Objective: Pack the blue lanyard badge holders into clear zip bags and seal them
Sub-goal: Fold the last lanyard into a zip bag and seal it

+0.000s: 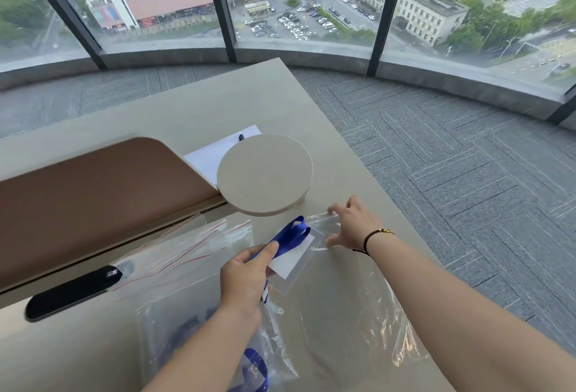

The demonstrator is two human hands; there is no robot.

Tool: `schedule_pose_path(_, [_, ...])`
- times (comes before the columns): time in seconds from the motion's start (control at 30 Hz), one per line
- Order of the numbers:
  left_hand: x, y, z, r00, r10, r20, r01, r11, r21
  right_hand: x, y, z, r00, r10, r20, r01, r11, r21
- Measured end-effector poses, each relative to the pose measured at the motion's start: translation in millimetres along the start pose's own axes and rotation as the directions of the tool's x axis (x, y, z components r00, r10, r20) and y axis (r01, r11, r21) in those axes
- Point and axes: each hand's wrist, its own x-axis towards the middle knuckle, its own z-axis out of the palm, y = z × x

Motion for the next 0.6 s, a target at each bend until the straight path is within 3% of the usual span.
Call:
schedule_pose_path(0.4, [-4.0, 2.5, 2.6, 1.000, 0.003, 0.031, -0.005, 0.999, 0.049, -26.9, 10.1, -2.4, 0.984, -0.140, -0.114, 0.143, 0.990, 0.015])
schedule_pose_path(0.6, [-21.1, 19.3, 4.2, 0.996, 0.038, 0.083, -0.045, 0.995, 0.084, -82.2, 2.2, -12.9, 0.931, -0.280, -0.232, 0.272, 0.960, -0.070])
